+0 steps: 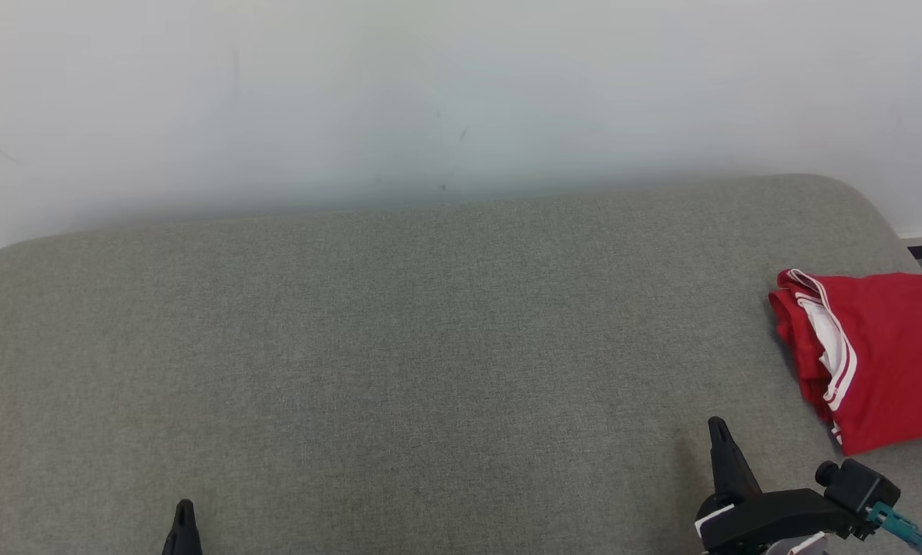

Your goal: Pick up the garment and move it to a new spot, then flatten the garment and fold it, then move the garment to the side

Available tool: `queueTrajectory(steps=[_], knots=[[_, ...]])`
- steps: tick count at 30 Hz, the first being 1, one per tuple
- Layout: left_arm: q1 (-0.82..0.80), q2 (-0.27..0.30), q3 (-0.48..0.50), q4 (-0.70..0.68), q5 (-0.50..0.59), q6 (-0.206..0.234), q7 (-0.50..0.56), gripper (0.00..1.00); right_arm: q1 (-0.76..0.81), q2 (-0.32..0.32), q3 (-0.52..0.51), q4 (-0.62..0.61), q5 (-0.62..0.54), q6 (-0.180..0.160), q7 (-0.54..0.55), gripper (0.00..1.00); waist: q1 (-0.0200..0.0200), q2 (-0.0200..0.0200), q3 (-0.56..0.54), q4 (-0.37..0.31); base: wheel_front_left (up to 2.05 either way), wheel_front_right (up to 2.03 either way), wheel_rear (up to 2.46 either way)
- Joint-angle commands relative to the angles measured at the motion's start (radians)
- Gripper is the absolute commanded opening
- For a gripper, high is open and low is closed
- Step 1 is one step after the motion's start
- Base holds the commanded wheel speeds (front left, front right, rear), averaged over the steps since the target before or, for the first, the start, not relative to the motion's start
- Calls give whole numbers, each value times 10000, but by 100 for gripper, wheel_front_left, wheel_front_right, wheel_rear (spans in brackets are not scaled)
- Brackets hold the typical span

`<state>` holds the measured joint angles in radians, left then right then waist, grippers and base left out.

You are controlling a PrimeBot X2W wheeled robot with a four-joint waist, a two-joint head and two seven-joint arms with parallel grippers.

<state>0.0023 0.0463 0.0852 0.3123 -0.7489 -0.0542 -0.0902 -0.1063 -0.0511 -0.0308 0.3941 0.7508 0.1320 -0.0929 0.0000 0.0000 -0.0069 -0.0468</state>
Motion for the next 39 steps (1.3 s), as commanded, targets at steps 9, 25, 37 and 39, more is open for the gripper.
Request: queueTrajectory(steps=[9, 25, 37, 39], knots=[[-374, 43, 80, -240, -1431, -177, 328, 0, -121, 5, -153, -375, 1417, -9, 338, 0, 0, 0, 11, 51, 0, 0, 0], [-585, 47, 136, -355, -3260, -337, 770, 0, -104, 7, -331, -672, 3243, -12, 782, 0, 0, 0, 28, 133, 0, 0, 0], [-734, 50, 179, -441, -4559, -433, 1086, 0, -91, 9, -454, -878, 4537, -14, 1109, 0, 0, 0, 43, 199, 0, 0, 0], [-758, 51, 185, -455, -4776, -454, 1128, 0, -89, 9, -475, -908, 4747, -14, 1150, 0, 0, 0, 45, 210, 0, 0, 0]])
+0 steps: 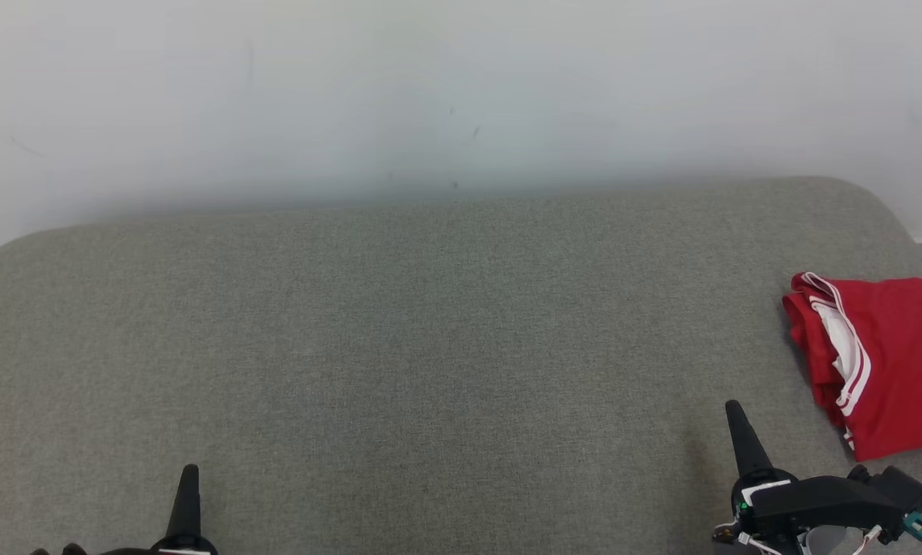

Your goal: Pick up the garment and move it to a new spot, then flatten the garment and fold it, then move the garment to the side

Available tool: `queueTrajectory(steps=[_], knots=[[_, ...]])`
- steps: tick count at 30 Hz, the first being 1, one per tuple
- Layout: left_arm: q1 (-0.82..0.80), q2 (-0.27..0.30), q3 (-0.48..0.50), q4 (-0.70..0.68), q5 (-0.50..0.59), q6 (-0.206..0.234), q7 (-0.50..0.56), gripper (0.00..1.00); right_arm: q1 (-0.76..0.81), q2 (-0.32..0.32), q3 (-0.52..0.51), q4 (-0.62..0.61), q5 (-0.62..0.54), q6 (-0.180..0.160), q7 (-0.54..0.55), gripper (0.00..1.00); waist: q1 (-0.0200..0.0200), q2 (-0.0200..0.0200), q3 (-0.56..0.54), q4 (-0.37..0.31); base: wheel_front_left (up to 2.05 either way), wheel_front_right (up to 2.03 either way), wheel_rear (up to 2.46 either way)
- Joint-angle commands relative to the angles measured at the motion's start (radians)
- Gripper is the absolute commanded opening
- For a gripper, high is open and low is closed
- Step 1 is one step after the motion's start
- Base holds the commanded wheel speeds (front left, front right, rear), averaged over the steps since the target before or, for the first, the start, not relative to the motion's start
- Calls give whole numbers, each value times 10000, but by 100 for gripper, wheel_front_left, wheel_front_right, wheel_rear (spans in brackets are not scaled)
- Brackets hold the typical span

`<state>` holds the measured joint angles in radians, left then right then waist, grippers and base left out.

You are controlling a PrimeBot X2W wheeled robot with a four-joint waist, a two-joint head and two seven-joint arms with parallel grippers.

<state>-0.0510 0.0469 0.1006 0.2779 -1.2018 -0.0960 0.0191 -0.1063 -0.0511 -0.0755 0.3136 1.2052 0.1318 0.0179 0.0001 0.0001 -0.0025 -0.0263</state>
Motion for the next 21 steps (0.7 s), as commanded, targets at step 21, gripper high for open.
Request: queueTrajectory(steps=[21], knots=[[-419, 49, 99, -241, -2236, -203, 524, 0, -64, 12, -224, -423, 2232, -16, 532, 0, -1, -1, 27, 124, 0, 0, 0]])
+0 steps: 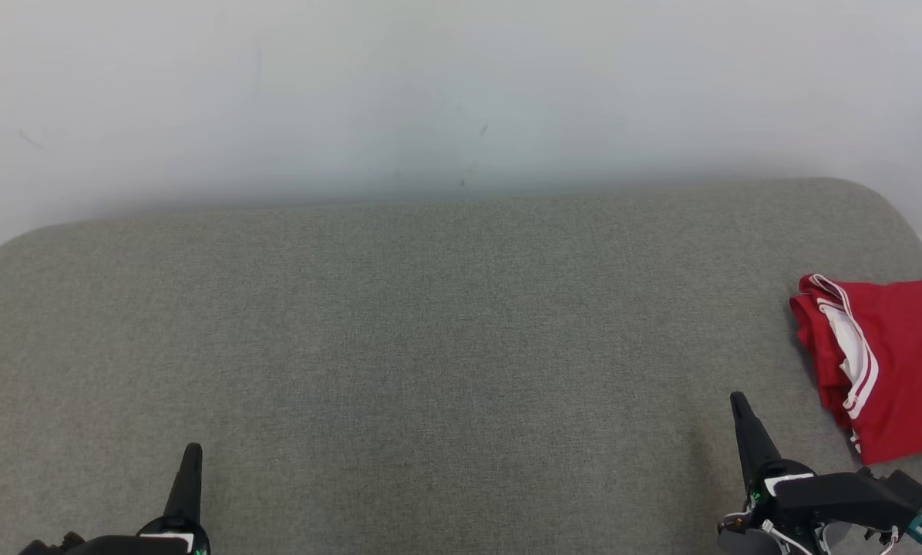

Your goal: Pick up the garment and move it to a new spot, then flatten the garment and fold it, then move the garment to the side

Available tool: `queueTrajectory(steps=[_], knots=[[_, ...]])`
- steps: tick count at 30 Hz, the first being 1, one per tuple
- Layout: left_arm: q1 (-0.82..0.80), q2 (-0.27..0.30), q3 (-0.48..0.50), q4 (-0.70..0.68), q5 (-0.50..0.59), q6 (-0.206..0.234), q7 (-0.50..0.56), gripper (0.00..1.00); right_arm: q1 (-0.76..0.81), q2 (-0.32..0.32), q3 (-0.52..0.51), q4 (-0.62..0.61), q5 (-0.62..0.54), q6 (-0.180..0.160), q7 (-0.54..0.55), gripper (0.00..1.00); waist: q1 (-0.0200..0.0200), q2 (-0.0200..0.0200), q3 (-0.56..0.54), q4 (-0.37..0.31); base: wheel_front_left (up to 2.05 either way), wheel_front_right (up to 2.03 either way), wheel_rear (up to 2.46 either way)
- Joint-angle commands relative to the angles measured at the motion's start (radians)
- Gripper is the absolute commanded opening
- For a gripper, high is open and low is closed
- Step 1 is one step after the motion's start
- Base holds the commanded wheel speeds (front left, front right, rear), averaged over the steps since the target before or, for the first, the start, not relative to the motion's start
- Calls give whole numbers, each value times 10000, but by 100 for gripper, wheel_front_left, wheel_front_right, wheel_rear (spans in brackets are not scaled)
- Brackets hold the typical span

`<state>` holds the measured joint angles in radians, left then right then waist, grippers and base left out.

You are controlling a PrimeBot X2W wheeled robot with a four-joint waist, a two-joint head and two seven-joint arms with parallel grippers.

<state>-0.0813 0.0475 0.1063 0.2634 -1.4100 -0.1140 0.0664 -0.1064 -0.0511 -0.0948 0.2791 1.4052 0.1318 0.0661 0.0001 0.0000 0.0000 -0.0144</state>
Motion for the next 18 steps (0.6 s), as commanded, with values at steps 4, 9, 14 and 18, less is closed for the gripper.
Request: queueTrajectory(steps=[4, 9, 14, 18], knots=[[-167, 43, 52, -113, -514, -67, 147, 0, -57, 13, -62, -134, 545, -17, 141, 0, -1, 0, 6, 27, 0, 0, 0], [-205, 44, 63, -130, -813, -104, 216, 0, -53, 14, -90, -194, 882, -18, 225, 0, -1, 0, 11, 49, 0, 0, 0], [-268, 44, 76, -150, -1227, -111, 314, 0, -47, 14, -129, -254, 1255, -18, 321, 0, -1, 0, 17, 77, 0, 0, 0], [-275, 44, 85, -166, -1503, -151, 375, 0, -42, 15, -154, -289, 1554, -19, 389, 0, -1, 0, 21, 99, 0, 0, 0]])
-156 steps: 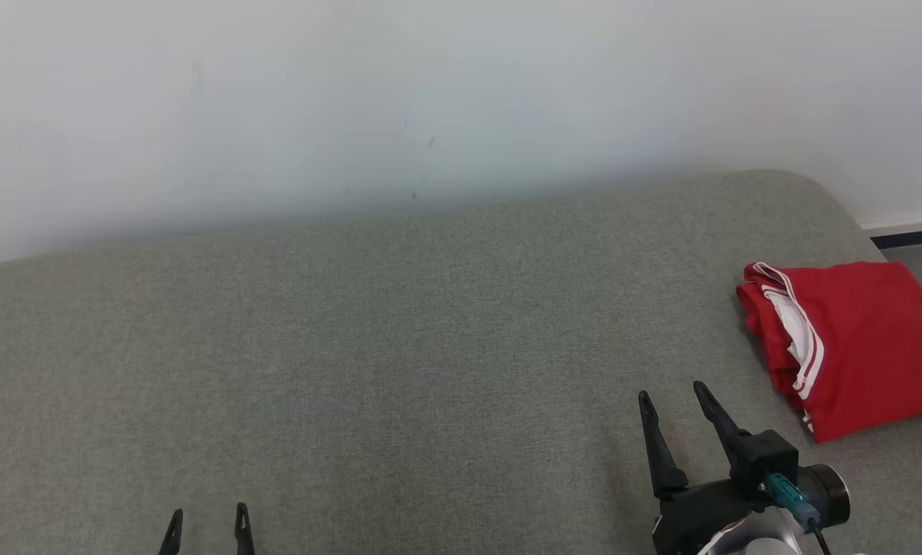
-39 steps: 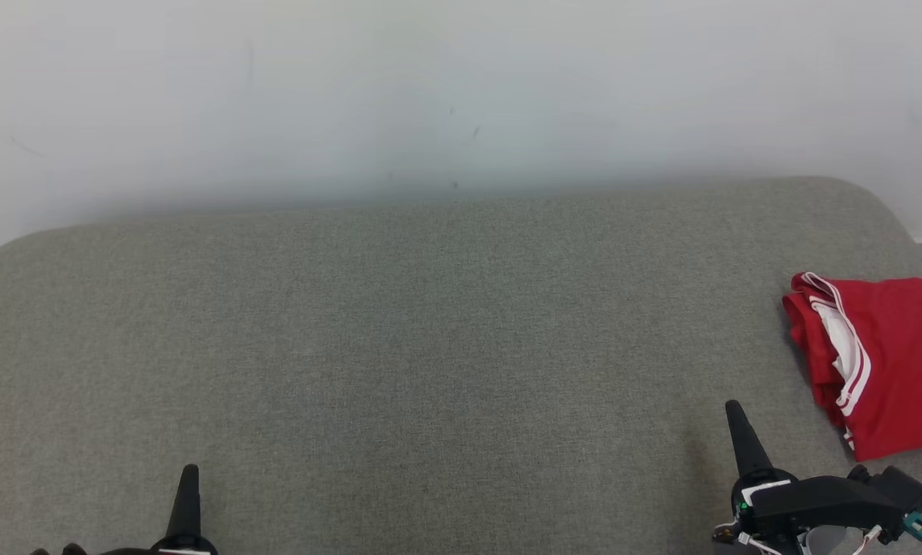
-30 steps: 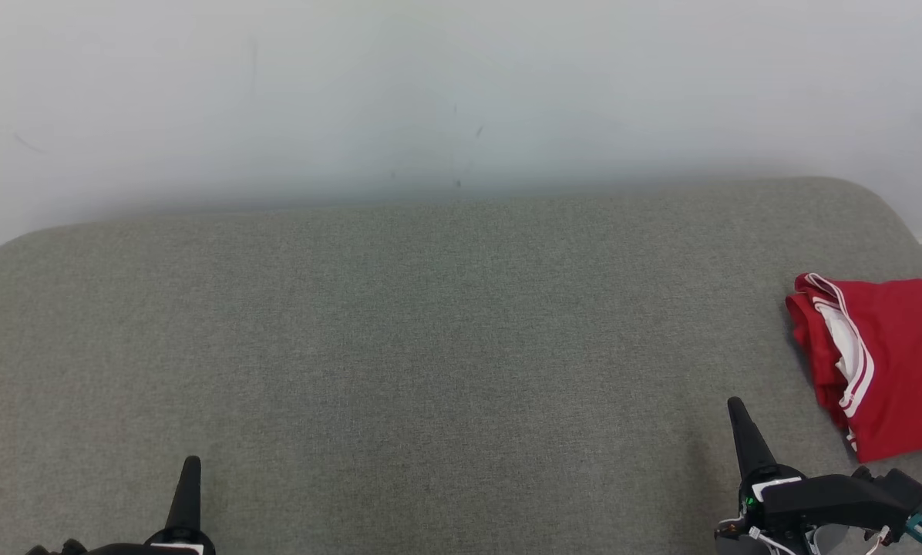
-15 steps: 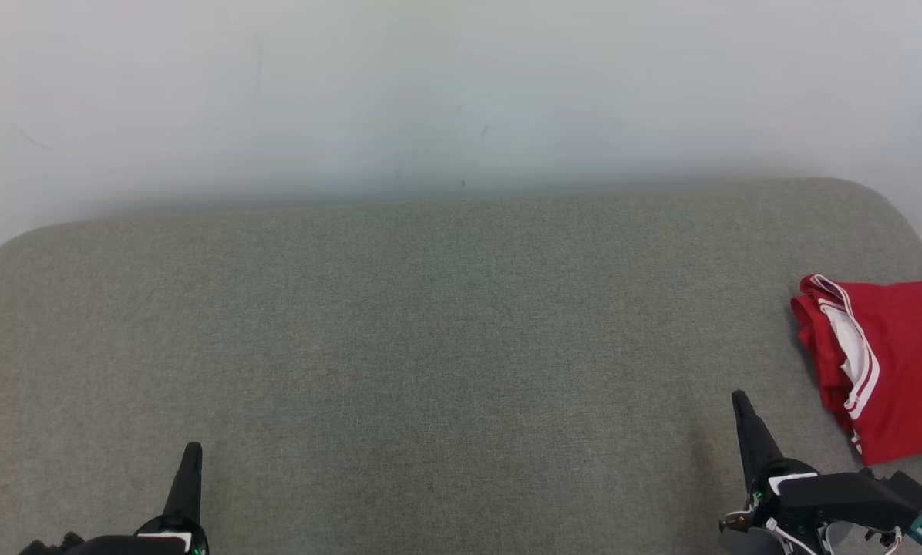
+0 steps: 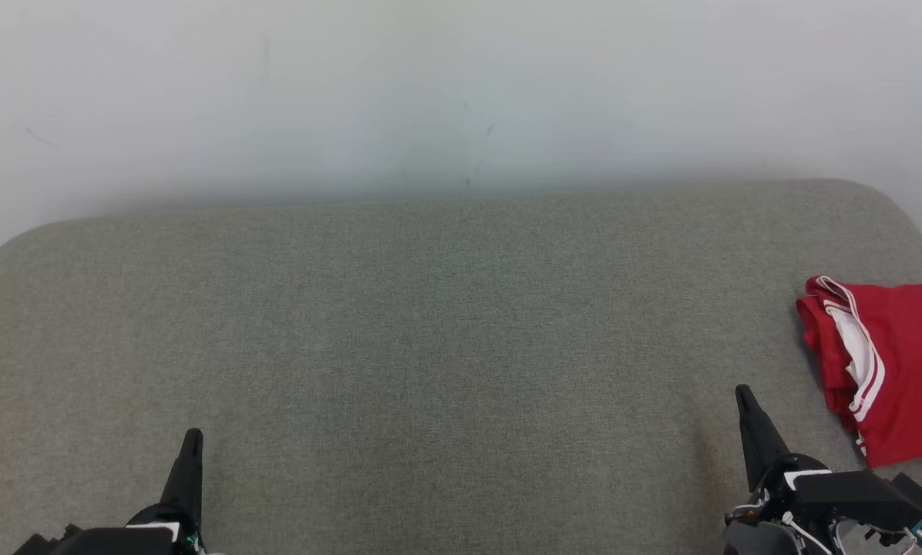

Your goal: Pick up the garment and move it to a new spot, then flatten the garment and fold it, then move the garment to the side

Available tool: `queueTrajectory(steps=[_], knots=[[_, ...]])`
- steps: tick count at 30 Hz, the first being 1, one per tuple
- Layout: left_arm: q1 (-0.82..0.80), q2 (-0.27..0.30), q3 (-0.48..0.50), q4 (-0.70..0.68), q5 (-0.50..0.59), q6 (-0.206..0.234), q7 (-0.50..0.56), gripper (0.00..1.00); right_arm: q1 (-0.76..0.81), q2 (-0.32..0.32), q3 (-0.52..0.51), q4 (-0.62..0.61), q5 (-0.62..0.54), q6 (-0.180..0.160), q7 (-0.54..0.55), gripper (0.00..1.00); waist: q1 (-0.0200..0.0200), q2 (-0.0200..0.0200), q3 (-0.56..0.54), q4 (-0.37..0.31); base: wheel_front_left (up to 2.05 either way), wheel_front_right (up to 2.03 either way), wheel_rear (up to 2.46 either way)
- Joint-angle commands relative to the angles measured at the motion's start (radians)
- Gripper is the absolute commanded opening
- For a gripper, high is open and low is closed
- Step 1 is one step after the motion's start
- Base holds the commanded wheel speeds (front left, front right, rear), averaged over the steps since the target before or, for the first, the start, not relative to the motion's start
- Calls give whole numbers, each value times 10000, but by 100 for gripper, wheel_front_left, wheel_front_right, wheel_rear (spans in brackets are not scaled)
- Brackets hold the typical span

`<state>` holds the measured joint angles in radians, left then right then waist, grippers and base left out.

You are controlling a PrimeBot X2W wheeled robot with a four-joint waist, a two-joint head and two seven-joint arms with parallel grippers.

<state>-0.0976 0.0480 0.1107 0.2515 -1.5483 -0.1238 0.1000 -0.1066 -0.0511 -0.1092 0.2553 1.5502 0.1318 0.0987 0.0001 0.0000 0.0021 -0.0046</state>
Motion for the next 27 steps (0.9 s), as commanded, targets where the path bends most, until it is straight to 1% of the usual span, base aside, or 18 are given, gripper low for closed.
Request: queueTrajectory(steps=[1, 8, 27], knots=[[-107, 39, 44, -52, -205, -60, 68, 0, -39, 15, -17, -61, 168, -19, 76, 0, -1, 0, 2, 6, 0, 0, 0], [-172, 39, 62, -85, -694, -97, 185, 0, -30, 16, -69, -141, 685, -21, 186, 0, -1, 0, 10, 45, 0, 0, 0], [-166, 37, 55, -79, -673, -98, 165, 0, -29, 16, -62, -129, 636, -21, 189, 0, -1, 0, 10, 46, 0, 0, 0]])
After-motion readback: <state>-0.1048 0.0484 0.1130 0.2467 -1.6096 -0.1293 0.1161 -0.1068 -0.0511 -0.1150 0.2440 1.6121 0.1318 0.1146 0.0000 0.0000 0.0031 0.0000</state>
